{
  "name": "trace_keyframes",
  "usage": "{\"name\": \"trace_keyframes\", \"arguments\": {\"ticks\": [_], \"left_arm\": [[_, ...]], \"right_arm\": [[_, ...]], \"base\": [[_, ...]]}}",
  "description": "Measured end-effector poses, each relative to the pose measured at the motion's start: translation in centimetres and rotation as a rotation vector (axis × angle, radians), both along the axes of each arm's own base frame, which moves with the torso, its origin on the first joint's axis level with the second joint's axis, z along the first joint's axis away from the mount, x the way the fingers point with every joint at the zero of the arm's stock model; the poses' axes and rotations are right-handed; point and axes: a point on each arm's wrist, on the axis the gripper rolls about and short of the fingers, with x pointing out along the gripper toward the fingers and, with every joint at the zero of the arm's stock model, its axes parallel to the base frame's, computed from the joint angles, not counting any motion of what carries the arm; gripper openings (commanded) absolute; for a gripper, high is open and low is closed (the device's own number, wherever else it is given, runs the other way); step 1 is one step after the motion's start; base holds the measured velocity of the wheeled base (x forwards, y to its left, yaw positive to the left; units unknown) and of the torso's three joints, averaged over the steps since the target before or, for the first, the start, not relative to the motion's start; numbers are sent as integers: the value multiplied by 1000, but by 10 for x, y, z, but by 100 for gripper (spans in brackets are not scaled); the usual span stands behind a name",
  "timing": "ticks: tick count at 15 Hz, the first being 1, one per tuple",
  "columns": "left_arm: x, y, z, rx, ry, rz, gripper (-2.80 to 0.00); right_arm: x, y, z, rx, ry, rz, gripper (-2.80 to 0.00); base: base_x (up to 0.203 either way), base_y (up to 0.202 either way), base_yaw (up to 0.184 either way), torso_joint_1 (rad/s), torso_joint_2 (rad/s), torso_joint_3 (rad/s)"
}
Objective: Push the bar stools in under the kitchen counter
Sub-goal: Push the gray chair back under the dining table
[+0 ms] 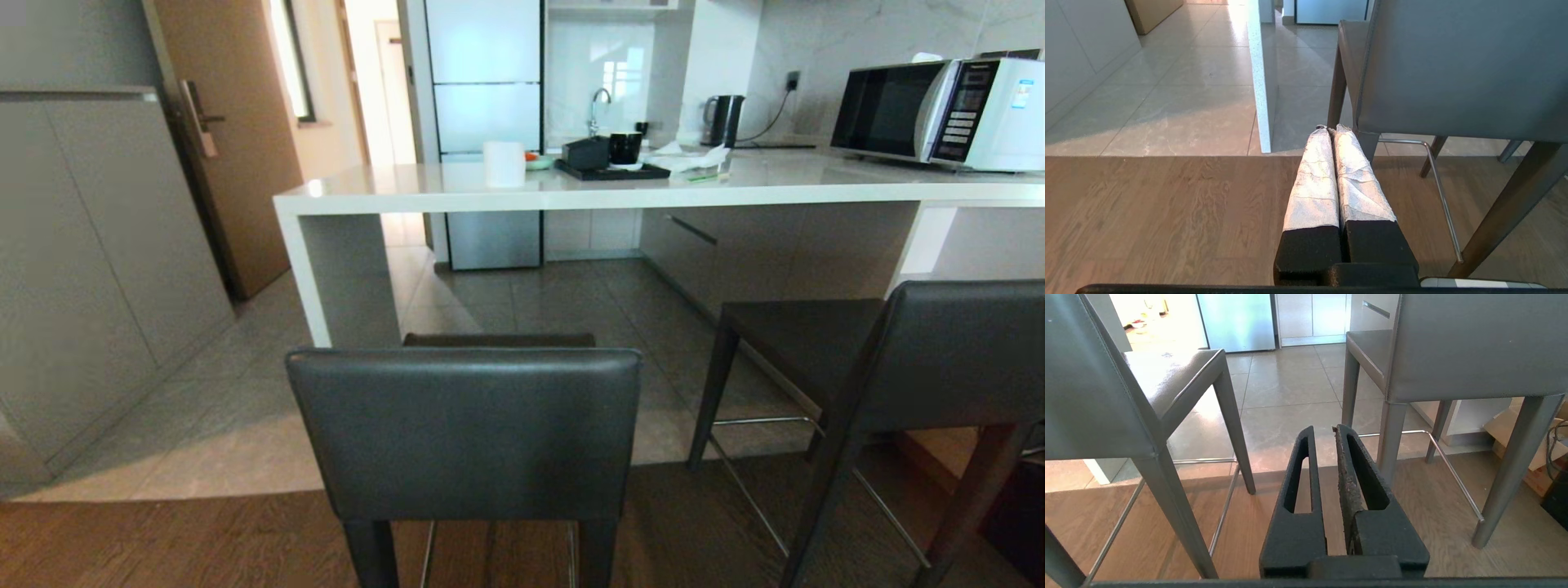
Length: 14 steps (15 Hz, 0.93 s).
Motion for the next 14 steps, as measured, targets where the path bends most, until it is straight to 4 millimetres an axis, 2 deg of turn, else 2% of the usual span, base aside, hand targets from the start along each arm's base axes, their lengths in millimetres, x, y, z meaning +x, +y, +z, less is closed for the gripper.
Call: {"name": "trace_keyframes", "arguments": {"ticks": [4, 14], "left_arm": [[0, 0, 0, 0, 0, -3, -280], [0, 0, 0, 1, 1, -4, -280]], "right_arm": [[0, 0, 0, 0, -1, 0, -280], [0, 0, 0, 0, 0, 0, -280]], "base": [[-1, -36, -2, 2, 1, 0], [0, -191, 0, 3, 3, 5]]}}
